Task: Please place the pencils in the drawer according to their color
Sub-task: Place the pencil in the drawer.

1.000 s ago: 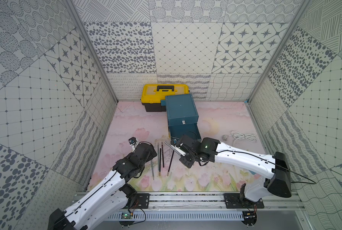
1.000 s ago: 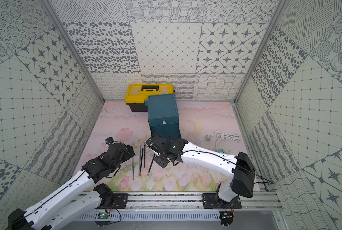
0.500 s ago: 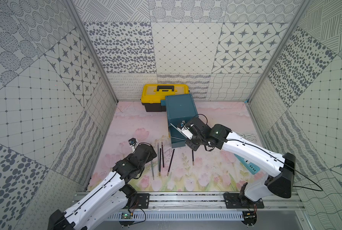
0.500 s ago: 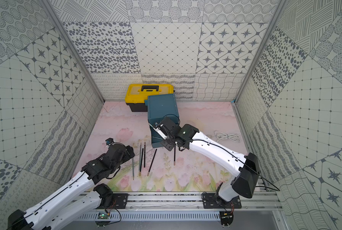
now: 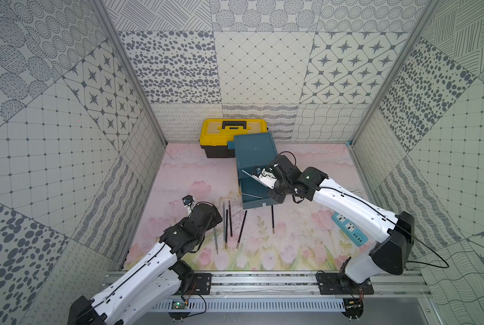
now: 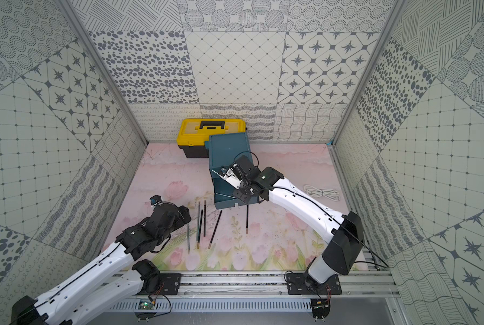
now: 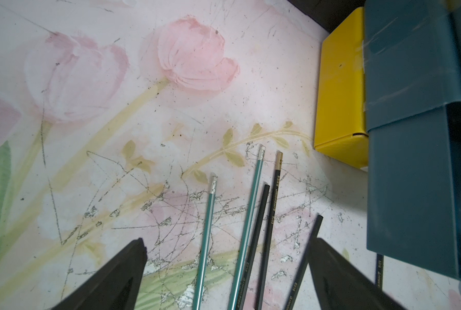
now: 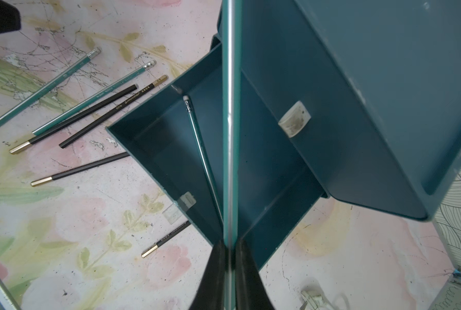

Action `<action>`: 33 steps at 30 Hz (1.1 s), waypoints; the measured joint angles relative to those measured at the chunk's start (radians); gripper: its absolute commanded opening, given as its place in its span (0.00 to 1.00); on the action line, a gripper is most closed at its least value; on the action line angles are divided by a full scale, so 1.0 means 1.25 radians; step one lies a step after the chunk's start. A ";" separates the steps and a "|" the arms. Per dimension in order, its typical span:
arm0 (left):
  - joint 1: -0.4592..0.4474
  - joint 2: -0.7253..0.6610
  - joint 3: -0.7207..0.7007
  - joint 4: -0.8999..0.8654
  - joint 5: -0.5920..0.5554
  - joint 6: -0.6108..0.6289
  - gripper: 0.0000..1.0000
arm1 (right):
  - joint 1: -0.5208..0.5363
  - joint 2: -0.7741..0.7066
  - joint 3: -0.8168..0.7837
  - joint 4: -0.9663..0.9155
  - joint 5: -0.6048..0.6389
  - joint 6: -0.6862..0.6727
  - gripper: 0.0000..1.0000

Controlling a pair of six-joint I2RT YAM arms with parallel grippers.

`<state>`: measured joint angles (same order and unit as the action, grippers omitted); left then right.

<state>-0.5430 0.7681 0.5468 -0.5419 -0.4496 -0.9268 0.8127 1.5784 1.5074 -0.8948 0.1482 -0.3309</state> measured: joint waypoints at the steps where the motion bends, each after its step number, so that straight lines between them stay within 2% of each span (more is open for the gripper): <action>1: 0.000 0.001 0.000 0.000 0.001 0.000 0.99 | -0.006 0.007 0.000 0.004 -0.005 -0.006 0.00; 11: 0.000 0.002 0.000 0.000 0.001 0.006 0.99 | -0.047 0.075 0.000 0.026 -0.011 -0.049 0.00; 30: 0.000 0.012 0.000 0.006 0.002 0.006 0.99 | -0.057 0.105 -0.001 0.027 -0.013 -0.071 0.00; 33: 0.000 0.012 0.000 0.009 0.006 0.006 0.99 | -0.057 0.106 -0.002 0.027 -0.013 -0.072 0.05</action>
<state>-0.5430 0.7826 0.5468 -0.5308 -0.4419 -0.9188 0.7414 1.7103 1.5051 -0.8612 0.1326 -0.4206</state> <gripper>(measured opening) 0.992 0.124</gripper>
